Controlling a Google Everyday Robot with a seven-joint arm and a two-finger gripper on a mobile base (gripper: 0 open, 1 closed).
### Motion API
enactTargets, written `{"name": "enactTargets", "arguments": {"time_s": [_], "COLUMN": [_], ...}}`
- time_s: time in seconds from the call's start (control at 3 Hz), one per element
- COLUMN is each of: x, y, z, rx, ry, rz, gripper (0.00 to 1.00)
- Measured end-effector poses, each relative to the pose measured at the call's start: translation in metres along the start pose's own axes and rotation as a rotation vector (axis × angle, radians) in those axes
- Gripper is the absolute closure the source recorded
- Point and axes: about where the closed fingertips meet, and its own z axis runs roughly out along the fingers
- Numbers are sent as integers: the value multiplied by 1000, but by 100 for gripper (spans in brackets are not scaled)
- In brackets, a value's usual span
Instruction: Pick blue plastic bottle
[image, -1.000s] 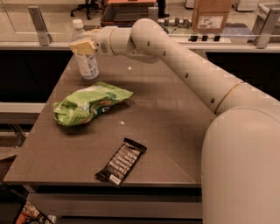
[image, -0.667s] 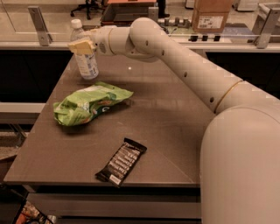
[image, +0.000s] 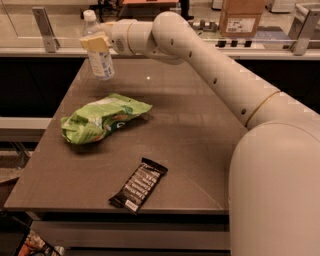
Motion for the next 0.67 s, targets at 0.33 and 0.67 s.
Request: {"name": "enactTargets", "arguments": {"time_s": [0.33, 0.67], "x": [-34, -64], "y": [-23, -39], "z": [-10, -17], "rx": [36, 62], "ry": [-53, -75], "rz": [-54, -98], "gripper": [100, 100]}}
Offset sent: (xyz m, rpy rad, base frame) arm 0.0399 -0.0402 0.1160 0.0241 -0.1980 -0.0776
